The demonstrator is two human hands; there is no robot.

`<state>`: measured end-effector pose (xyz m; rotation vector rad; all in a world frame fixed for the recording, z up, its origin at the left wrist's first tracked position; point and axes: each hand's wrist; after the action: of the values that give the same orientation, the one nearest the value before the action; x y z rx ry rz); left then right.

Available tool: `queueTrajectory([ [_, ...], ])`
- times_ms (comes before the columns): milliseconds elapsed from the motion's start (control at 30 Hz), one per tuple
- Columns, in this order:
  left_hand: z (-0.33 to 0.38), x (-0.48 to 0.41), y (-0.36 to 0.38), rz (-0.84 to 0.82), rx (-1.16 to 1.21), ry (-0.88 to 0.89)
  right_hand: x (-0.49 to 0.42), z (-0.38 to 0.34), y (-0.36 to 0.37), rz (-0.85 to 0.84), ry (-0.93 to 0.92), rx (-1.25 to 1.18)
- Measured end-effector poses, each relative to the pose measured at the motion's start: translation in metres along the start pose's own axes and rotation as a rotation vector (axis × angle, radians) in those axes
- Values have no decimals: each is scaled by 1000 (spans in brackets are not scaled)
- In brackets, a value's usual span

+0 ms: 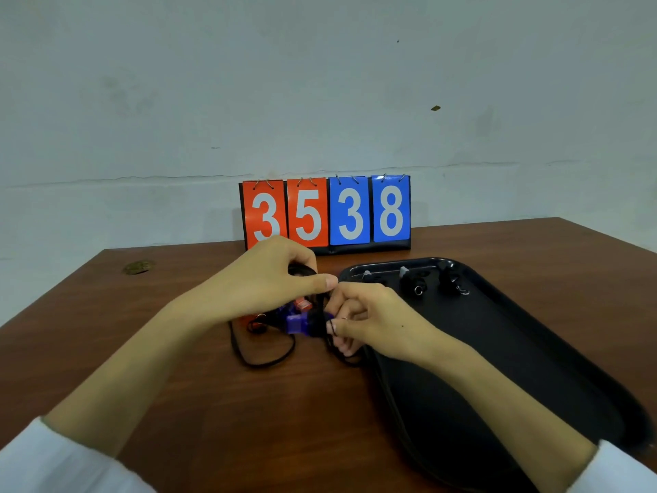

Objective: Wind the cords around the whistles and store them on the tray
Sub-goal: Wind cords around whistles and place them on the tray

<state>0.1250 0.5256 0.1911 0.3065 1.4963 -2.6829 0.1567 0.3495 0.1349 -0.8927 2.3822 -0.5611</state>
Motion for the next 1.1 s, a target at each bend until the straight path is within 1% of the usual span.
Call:
queueTrajectory([
  [133, -5, -4, 0, -25, 37, -26, 1, -5, -2, -80, -26, -166],
  [233, -9, -5, 0, -50, 110, -72, 0, -10, -4, -79, -36, -282],
  [367, -19, -9, 3, -71, 207, -171, 0, -11, -8, -3, -19, -429],
  [500, -20, -9, 14, -215, 356, -255, -1, -9, -11, 14, 48, -571],
  [567, -17, -7, 21, -296, 480, -289, -1, -9, -14, 40, 73, -625],
  [667, -14, -4, 31, -347, 610, -337, -2, -7, -15, 137, 95, -640],
  [767, -12, -3, 38, -344, 613, -377, -3, -3, -15, 238, 119, -639],
  [833, -12, -2, 41, -358, 570, -387, -4, -1, -15, 312, 142, -577],
  [933, -11, -1, 42, -356, 468, -372, -6, 2, -14, 380, 168, -323],
  [1000, -9, -1, 41, -302, 329, -346, -5, 4, -11, 394, 173, -132],
  [1100, -6, 0, 37, -187, 73, -251, -4, 11, -7, 426, 163, 114],
])
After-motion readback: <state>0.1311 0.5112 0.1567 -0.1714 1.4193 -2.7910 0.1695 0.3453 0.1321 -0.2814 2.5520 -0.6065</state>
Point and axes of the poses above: each hand's wrist, its own x-axis away from the middle knuckle, its own y-axis out of the palm, z = x × y, and after that the axes turned 11 degrees about -y, right-handed
